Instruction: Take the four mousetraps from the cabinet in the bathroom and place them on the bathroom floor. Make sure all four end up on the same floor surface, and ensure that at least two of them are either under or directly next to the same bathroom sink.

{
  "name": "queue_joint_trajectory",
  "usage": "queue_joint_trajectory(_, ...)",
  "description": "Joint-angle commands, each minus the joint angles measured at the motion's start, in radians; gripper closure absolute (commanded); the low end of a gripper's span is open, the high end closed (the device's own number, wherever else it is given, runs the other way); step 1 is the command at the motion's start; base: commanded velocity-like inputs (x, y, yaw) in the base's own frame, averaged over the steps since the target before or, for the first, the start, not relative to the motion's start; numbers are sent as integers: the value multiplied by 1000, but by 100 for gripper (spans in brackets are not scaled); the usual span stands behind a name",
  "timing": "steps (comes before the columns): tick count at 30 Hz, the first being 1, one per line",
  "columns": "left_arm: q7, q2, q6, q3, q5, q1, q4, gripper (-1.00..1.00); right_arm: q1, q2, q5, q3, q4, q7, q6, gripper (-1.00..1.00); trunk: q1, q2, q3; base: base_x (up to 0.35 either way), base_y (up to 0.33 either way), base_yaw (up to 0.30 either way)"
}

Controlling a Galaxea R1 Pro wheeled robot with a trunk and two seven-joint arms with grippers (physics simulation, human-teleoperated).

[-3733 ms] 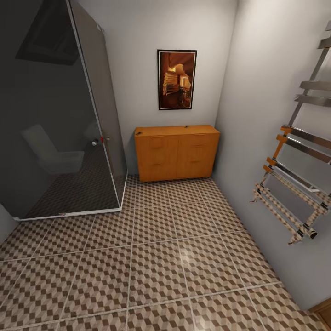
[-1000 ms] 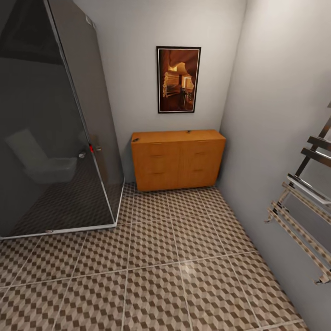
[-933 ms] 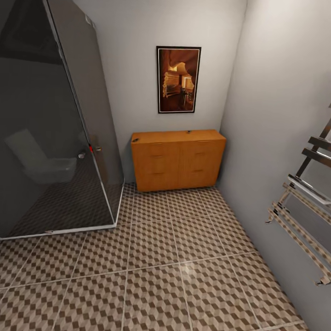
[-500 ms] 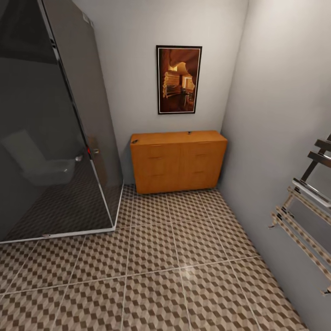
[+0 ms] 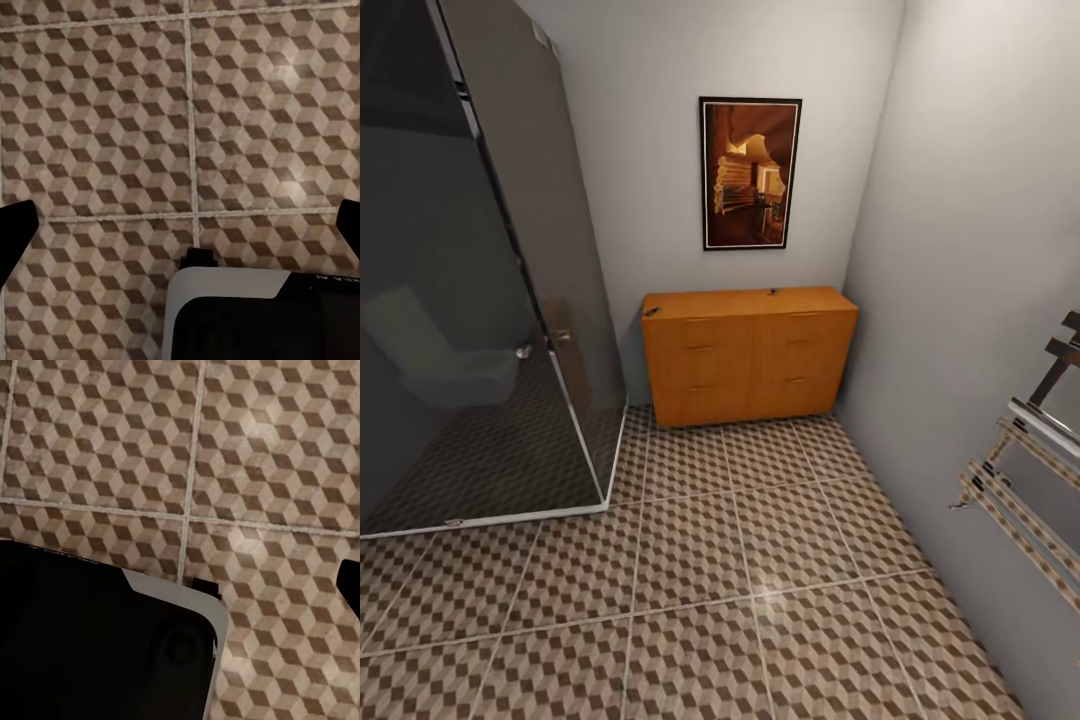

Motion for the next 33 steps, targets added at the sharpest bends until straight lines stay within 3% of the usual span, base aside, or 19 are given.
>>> queue_joint_trajectory(1,5,0,-3,-9,4,-1,0,-100,-1,0,-11,5,1,6,-3,-100,1,-2,-2,141,0,0)
queue_joint_trajectory(17,5,0,-3,-9,4,-1,1,-100,-1,-1,-11,5,1,6,-3,-100,1,-2,-2,139,-23,0)
queue_joint_trajectory(33,5,-3,-3,-9,4,-1,12,-100,-1,0,-11,5,1,6,-3,-100,1,-2,-2,136,-243,0)
